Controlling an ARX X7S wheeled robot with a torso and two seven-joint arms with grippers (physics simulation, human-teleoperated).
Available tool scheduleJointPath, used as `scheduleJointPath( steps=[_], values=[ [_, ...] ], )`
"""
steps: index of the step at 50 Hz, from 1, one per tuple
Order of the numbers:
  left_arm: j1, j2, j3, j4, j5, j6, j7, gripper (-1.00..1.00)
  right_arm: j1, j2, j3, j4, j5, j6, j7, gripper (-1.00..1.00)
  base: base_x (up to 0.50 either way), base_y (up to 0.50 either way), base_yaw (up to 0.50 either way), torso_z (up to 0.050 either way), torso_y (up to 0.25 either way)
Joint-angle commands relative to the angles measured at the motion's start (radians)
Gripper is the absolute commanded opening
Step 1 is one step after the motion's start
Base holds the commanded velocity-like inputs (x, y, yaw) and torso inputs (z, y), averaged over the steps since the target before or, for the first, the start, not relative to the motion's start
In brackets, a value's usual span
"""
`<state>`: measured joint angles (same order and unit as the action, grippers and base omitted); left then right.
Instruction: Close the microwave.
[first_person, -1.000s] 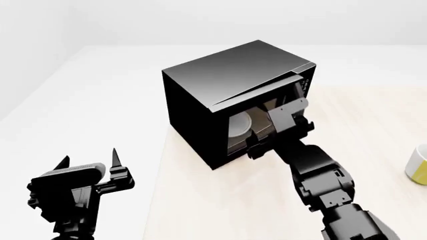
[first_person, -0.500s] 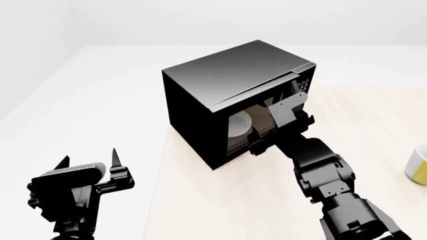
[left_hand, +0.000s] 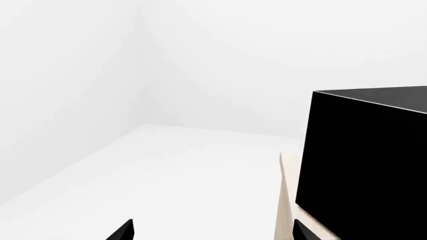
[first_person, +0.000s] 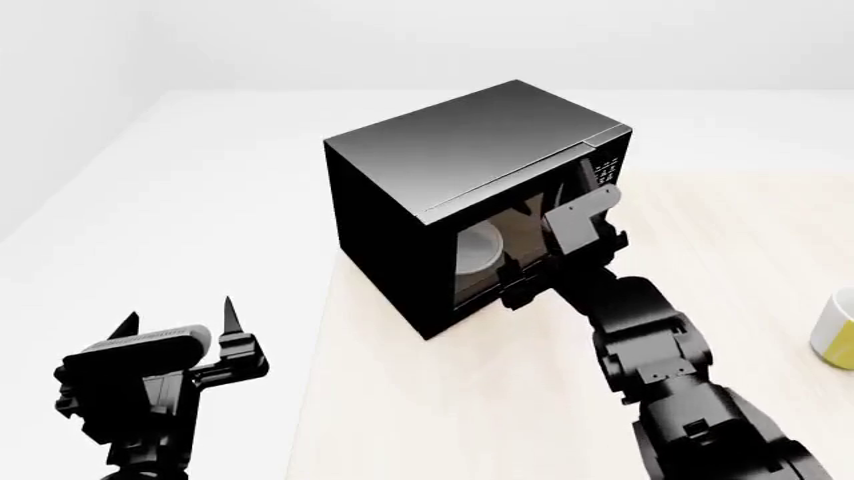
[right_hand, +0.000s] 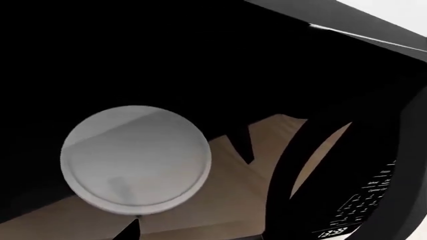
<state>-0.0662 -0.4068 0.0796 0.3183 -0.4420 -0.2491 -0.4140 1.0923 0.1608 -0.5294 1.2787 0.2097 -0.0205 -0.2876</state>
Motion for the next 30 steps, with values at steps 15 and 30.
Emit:
scheduleJointPath(
  steps=[15, 30],
  values=[
    [-0.001, -0.003, 0.003, -0.006, -0.003, 0.005, -0.002, 1.0, 0.035, -0.032, 0.157, 0.03, -0.124, -0.135, -0.175, 1.0, 0.0, 0.0, 0.0, 0.0, 0.001],
    [-0.002, -0.006, 0.003, 0.001, -0.011, -0.002, -0.007, 1.0, 0.038, -0.037, 0.209, 0.03, -0.184, -0.143, -0.181, 1.0, 0.0, 0.0, 0.0, 0.0, 0.003]
  ],
)
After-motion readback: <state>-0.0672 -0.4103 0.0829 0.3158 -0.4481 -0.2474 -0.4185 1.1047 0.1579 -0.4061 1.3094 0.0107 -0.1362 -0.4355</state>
